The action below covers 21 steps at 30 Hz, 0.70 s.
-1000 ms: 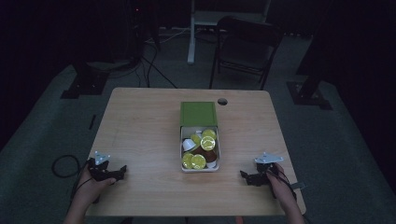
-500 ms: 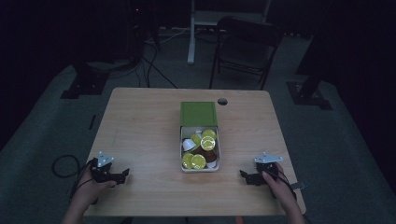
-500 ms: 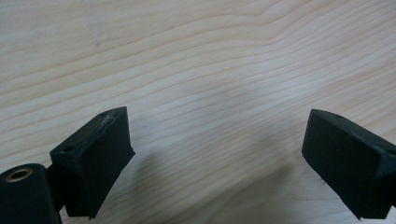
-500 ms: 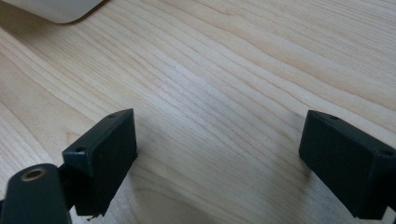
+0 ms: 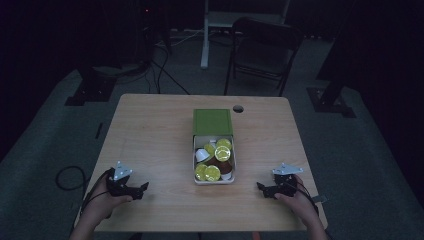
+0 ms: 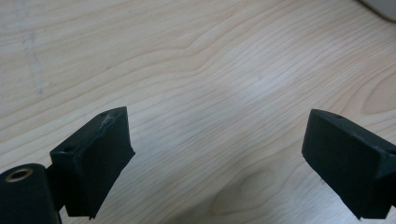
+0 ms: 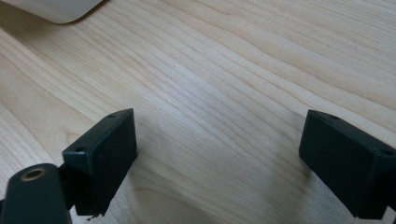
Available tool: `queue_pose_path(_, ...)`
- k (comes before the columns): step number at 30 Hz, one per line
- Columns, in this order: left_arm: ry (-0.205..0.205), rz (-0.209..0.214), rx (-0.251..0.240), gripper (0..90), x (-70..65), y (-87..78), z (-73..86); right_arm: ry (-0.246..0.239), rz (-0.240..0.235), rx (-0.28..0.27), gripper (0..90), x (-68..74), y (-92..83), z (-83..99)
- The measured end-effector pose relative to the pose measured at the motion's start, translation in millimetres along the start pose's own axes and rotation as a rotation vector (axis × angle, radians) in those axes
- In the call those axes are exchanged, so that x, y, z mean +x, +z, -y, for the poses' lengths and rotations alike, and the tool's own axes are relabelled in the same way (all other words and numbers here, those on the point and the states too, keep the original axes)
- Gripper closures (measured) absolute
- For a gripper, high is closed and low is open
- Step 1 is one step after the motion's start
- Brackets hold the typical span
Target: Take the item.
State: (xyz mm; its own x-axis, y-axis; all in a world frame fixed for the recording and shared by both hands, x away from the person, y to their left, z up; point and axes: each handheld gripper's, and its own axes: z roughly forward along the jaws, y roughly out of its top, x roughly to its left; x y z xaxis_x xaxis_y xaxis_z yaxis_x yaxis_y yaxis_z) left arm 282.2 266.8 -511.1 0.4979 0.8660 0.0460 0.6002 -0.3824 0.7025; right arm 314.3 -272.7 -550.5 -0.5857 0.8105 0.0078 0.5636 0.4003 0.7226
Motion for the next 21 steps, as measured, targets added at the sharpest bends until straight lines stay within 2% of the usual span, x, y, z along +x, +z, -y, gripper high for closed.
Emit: queue_pose_path(21,0.151,0.138,-0.048,8.8,-54.8,-0.6,-23.4,-0.001,0.000,0.000,10.8,-0.1,0.0,0.0)
